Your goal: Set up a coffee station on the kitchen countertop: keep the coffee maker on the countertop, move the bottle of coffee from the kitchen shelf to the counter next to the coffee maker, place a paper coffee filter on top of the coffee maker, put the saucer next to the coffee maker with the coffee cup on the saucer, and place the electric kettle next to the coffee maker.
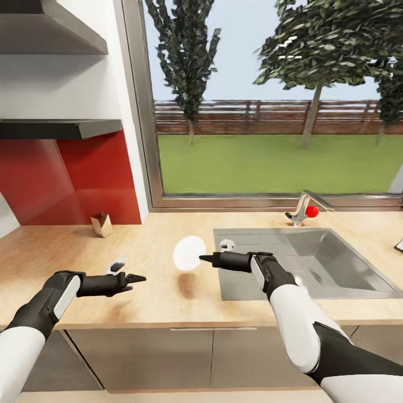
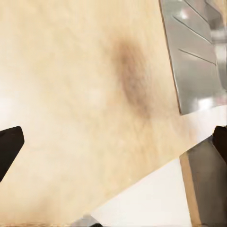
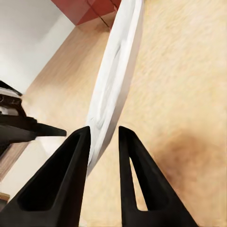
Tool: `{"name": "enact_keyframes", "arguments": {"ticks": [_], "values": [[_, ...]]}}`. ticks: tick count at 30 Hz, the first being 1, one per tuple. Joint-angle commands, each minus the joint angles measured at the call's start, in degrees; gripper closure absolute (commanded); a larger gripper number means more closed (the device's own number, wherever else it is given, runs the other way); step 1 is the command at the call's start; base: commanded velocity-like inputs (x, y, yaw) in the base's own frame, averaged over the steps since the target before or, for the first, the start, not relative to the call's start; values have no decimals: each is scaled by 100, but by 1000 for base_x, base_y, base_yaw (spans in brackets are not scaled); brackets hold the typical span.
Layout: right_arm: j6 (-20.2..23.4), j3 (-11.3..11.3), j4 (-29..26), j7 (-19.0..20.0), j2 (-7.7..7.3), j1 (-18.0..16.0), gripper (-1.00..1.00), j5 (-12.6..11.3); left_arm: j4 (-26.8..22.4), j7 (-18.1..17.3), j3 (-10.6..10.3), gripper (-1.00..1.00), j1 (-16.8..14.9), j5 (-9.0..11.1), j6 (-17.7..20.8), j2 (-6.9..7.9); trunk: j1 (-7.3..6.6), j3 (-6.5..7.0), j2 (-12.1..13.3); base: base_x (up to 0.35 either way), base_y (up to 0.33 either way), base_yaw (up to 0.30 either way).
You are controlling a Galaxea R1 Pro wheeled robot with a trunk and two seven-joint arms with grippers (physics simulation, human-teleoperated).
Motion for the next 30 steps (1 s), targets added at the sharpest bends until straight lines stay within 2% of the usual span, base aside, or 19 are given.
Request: {"name": "enact_keyframes", "arguments": {"ticks": [1, 2, 3, 4, 8, 9, 11, 15, 18, 19, 20, 21, 23, 24, 26, 27, 28, 30], "values": [[54, -51, -11, 39, 8, -7, 100, 36, -46, -140, -8, -100, -5, -7, 20, 11, 0, -13, -12, -312, -74, 0], [54, -51, -12, 39, 8, -7, 100, 37, -72, -271, -7, -100, -6, -7, 25, 18, 0, -13, -12, -312, -51, 0], [54, -51, -14, 34, 8, -7, 100, 41, -104, -705, -6, -100, 4, -8, 29, 31, 0, -13, -12, -286, -17, 0], [54, -51, -14, 33, 8, -7, 100, 42, -107, -816, -8, -100, 8, -11, 27, 33, 0, -13, -12, -273, -13, 0], [54, -55, -15, 30, 8, -7, 100, 47, -112, -1776, -35, -100, 39, -69, -16, 108, 0, -13, -12, -186, -5, 0], [54, -56, -15, 30, 8, -7, 100, 47, -112, -1879, -43, -100, 62, -74, -23, 133, 0, -13, -12, -92, -2, 0], [54, -58, -15, 30, 8, -7, 100, 47, -117, -2297, -71, -100, 370, -93, -58, 245, 0, -13, -12, -36, -1, 0], [54, -59, -19, 30, 8, -7, 100, 47, -119, -2447, -78, -100, 823, -159, -124, 394, 0, -13, -12, -9, 0, 0], [54, -59, -40, 30, 8, -7, 100, 47, -119, -2487, -83, -100, 1280, -215, -407, 516, 0, -13, -12, -2, 0, 0], [54, -59, -48, 30, 8, -7, 100, 47, -116, -2495, -88, -100, 1863, -241, -804, 554, 0, -13, -12, 0, 0, 0], [54, -59, -49, 30, 8, -7, 100, 47, -113, -2489, -89, -100, 2145, -284, -982, 560, 0, -13, -12, 0, 0, 0], [54, -59, -49, 30, 8, -7, 100, 47, -113, -2486, -90, -100, 2235, -318, -1046, 562, 0, -13, -12, 0, 0, 0], [54, -59, -50, 30, 8, -7, 100, 47, -105, -2472, -91, -100, 2576, -570, -1371, 560, 0, -13, -12, 0, 0, 0], [54, -59, -50, 30, 8, -7, 100, 42, -62, -2451, -82, -100, 2837, -940, -1739, 548, 0, -13, -12, 0, 0, 0], [54, -59, -50, 30, 8, -7, 100, 40, 5, -2415, -62, -100, 3038, -1362, -2062, 527, 0, -13, -12, 0, 0, 0], [54, -61, -50, 30, 8, -7, 100, 39, 198, -2287, -36, -100, 3183, -1687, -2301, 506, 0, -13, -12, 0, 0, 0], [54, -64, -50, 30, 8, -7, 100, 39, 358, -2170, -25, -100, 3222, -1773, -2411, 496, 0, -13, -12, 0, 0, 0], [64, -67, -50, 30, 8, -7, 100, 18, 839, -1667, -5, -100, 3268, -1869, -2737, 447, 0, -13, -12, 0, 0, -39]]}}
